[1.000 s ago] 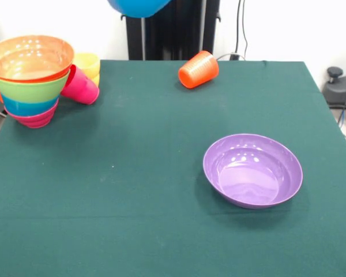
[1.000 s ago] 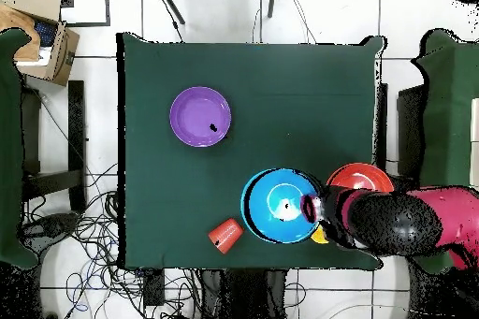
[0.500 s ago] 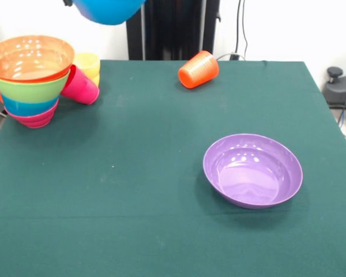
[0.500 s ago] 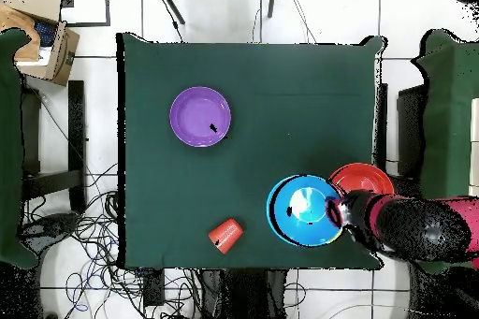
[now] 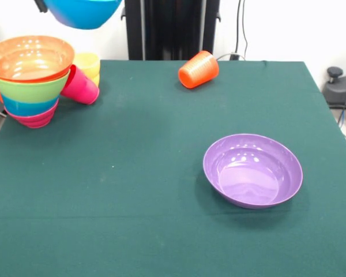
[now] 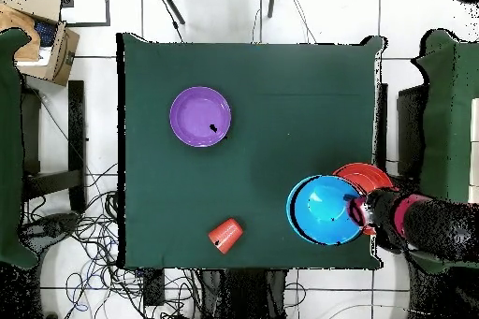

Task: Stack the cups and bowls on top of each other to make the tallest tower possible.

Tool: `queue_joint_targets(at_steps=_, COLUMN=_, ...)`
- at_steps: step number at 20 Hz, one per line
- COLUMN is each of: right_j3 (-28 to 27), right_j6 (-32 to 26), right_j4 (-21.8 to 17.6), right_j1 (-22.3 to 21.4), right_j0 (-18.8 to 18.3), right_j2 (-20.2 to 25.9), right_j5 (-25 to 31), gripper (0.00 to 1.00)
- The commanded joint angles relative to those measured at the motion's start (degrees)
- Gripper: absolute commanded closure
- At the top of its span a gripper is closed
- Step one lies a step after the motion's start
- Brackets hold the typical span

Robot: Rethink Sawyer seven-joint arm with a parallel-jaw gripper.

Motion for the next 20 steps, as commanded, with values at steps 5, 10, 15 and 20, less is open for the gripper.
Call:
queue_joint_targets(at_steps=5, right_j3=-6.9, right_j6=-24.1, right_j4=-5.3, right_j1=3.6, right_j0=1.2, right_j2=-4.3, right_j5=8.8, gripper=1.0)
queue_joint_targets(at_steps=10, right_j3=-8.6, right_j6=-25.5, right_j4=-5.9, right_j1=4.2, right_j0=1.4, right_j2=-5.2, right_j5=9.3, gripper=1.0)
queue_joint_targets(at_steps=15, right_j3=-10.0, right_j6=-26.2, right_j4=-6.5, right_j1=5.2, right_j0=2.0, right_j2=-6.2, right_j5=8.9, gripper=1.0)
queue_joint_targets(at_steps=20, right_j3=-10.8, right_j6=-26.6, right_j4=-7.6, right_j1=6.5, right_j0=2.3, right_j2=-6.8, right_j5=8.1, gripper=1.0)
